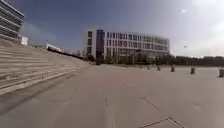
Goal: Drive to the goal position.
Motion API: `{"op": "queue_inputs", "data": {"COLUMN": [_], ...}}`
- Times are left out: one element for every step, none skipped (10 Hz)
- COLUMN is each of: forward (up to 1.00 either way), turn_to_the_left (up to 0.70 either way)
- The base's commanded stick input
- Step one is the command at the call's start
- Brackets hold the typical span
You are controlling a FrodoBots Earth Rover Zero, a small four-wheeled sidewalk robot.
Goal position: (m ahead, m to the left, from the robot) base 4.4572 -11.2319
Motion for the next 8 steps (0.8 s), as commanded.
{"op": "queue_inputs", "data": {"forward": [0.7, 0.7, 0.7, 0.7, 0.7, 0.7, 0.7, 0.7], "turn_to_the_left": [0.0, 0.0, 0.0, 0.0, 0.0, 0.0, 0.0, 0.0]}}
